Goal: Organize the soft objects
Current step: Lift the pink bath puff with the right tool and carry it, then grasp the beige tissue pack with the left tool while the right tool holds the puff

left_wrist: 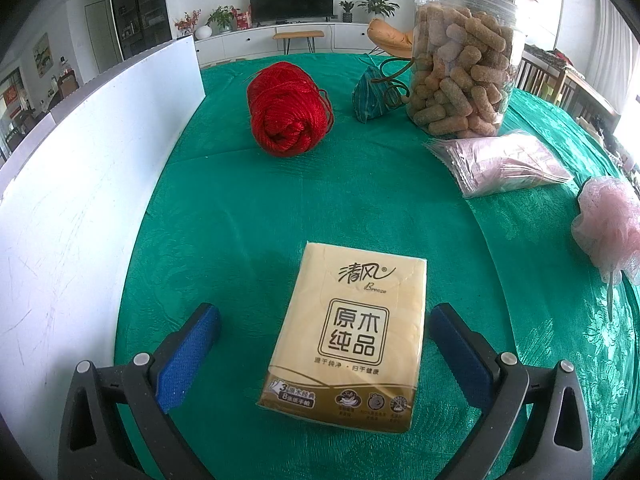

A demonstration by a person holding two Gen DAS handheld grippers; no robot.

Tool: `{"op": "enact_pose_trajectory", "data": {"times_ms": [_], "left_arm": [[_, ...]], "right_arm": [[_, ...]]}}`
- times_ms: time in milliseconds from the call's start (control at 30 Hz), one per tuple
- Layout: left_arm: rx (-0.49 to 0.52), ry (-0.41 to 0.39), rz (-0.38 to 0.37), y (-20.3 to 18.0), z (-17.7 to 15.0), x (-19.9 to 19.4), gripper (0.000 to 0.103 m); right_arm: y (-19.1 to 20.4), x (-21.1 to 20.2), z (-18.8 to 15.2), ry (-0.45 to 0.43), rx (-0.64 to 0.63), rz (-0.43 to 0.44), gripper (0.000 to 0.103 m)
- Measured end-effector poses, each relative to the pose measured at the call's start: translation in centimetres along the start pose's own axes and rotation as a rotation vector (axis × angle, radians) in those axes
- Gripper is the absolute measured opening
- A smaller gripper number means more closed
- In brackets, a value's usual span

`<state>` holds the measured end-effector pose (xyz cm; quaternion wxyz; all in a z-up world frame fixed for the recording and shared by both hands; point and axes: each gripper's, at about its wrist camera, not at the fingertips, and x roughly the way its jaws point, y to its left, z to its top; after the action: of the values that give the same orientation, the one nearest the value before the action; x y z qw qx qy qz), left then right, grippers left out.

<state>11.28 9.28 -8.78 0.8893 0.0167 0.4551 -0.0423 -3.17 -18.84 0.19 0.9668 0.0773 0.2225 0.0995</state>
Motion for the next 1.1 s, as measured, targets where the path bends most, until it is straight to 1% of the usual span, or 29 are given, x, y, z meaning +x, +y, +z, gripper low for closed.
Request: {"op": "enact_pose_trajectory", "data": {"times_ms": [33, 133, 167, 233, 300, 400, 433, 500, 533, 600, 633, 733, 833, 867, 933, 1100], "left_arm": [[0.0, 0.0, 0.0, 0.0, 0.0, 0.0, 0.103], [0.0, 0.0, 0.0, 0.0, 0.0, 0.0, 0.103], [0.0, 0.0, 0.0, 0.0, 0.0, 0.0, 0.103], [0.0, 0.0, 0.0, 0.0, 0.0, 0.0, 0.103], [0.0, 0.0, 0.0, 0.0, 0.0, 0.0, 0.103], [0.0, 0.0, 0.0, 0.0, 0.0, 0.0, 0.103], [0.0, 0.0, 0.0, 0.0, 0.0, 0.0, 0.103], [0.0, 0.0, 0.0, 0.0, 0.0, 0.0, 0.103], [0.0, 0.0, 0.0, 0.0, 0.0, 0.0, 0.103], [0.0, 0.0, 0.0, 0.0, 0.0, 0.0, 0.103], [0.0, 0.0, 0.0, 0.0, 0.0, 0.0, 0.103], [0.0, 0.0, 0.0, 0.0, 0.0, 0.0, 0.103], [0.0, 0.0, 0.0, 0.0, 0.0, 0.0, 0.103], [0.0, 0.0, 0.0, 0.0, 0.0, 0.0, 0.103], [0.0, 0.0, 0.0, 0.0, 0.0, 0.0, 0.103], [0.0, 0.0, 0.0, 0.0, 0.0, 0.0, 0.103]], "right_arm": [[-2.0, 0.1, -0.1, 0.008, 0.098, -0.016, 0.083], [-7.3, 1.4, -1.1, 0.072, 0.389, 0.035, 0.083], [-8.2, 1.9, -1.4, 0.094, 0.442, 0.038, 0.083], [-8.7, 2.8, -1.5, 0.117, 0.463, 0.052, 0.082], [-8.3, 3.3, -1.0, 0.134, 0.423, 0.063, 0.082], [-6.2, 5.0, -0.2, 0.175, 0.317, 0.065, 0.083], [-5.3, 5.8, -0.2, 0.203, 0.281, 0.051, 0.082], [-4.1, 7.1, -0.5, 0.261, 0.236, 0.019, 0.082], [-3.6, 8.2, -0.7, 0.304, 0.21, -0.007, 0.082], [-3.2, 9.6, -1.0, 0.362, 0.168, -0.071, 0.082], [-2.9, 10.3, -1.1, 0.39, 0.143, -0.108, 0.082], [-2.4, 12.2, -1.3, 0.456, 0.071, -0.171, 0.082], [-1.8, 12.8, -1.7, 0.467, -0.027, -0.238, 0.082], [-1.6, 12.7, -1.9, 0.461, -0.039, -0.244, 0.082], [-1.6, 12.5, -2.1, 0.441, -0.037, -0.244, 0.083], [-1.7, 12.5, -2.1, 0.445, -0.039, -0.244, 0.085]]}}
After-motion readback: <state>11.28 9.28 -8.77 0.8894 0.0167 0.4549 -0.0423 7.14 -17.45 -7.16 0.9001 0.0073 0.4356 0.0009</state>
